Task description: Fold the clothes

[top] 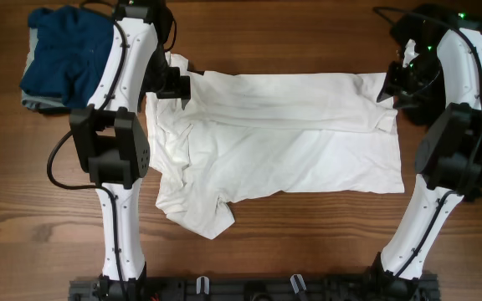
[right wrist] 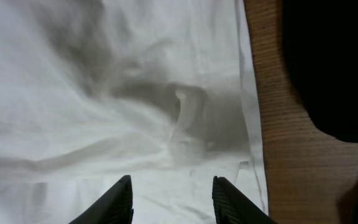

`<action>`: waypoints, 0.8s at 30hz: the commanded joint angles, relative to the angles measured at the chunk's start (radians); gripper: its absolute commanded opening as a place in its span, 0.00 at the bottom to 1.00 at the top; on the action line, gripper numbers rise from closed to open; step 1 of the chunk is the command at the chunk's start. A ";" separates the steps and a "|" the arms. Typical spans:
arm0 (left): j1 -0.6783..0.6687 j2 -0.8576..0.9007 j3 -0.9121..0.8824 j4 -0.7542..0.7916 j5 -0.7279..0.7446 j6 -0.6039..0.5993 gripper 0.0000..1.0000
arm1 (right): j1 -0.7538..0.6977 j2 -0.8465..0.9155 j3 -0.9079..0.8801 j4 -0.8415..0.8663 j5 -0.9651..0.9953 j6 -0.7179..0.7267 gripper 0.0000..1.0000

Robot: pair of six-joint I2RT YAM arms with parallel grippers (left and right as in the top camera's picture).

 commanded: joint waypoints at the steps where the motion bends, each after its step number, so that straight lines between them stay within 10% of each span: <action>1: 0.005 -0.145 0.043 0.003 0.006 -0.023 1.00 | -0.006 -0.180 0.009 0.009 -0.014 0.028 0.42; 15: -0.122 -0.679 0.003 -0.005 -0.003 -0.260 1.00 | -0.006 -0.748 -0.039 -0.169 0.064 0.182 0.43; 24: -0.264 -0.828 -0.541 0.076 -0.106 -0.688 0.98 | -0.006 -0.969 -0.453 -0.158 0.196 0.442 0.38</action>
